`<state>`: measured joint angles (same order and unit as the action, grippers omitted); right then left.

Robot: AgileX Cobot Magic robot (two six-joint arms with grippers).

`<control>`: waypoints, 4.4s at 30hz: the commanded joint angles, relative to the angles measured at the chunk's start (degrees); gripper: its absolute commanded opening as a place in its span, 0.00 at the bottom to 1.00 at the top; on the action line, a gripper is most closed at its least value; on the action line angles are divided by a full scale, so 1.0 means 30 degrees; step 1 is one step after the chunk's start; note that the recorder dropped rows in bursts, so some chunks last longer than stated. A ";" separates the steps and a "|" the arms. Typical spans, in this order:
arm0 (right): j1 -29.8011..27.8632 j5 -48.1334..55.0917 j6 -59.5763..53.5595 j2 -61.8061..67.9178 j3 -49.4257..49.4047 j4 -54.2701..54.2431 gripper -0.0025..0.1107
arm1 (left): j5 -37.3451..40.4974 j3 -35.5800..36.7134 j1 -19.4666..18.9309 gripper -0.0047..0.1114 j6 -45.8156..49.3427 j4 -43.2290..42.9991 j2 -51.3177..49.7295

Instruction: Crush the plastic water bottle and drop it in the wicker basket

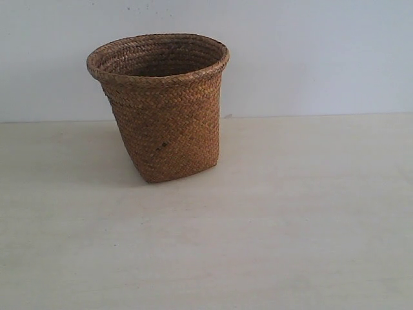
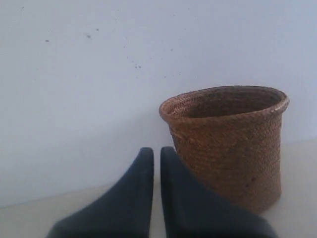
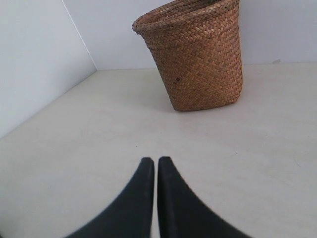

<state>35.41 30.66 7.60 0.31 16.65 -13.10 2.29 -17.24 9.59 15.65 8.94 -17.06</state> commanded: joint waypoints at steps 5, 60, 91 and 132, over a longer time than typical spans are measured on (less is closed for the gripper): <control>0.0019 -0.0199 -0.0147 -0.0103 -0.0049 -0.0030 0.02 | -0.0450 0.5113 -0.0336 0.07 -0.1369 0.0108 0.3742; 0.0019 -0.0199 -0.0147 -0.0103 -0.0049 -0.0030 0.02 | 0.5570 0.5748 -0.2386 0.07 -0.4223 0.0580 0.5686; 0.0019 -0.0199 -0.0147 -0.0103 -0.0049 -0.0030 0.02 | 0.5534 0.5748 -0.2386 0.07 -0.5782 -0.0148 0.5686; -1.4516 -0.4345 -0.8340 -0.0103 -0.5549 0.0464 0.02 | 0.5534 0.5748 -0.2386 0.07 -0.5782 -0.0148 0.5686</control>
<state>-7.61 11.21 -17.89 0.31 0.24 -11.62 19.11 -0.18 2.68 -1.09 8.78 -0.22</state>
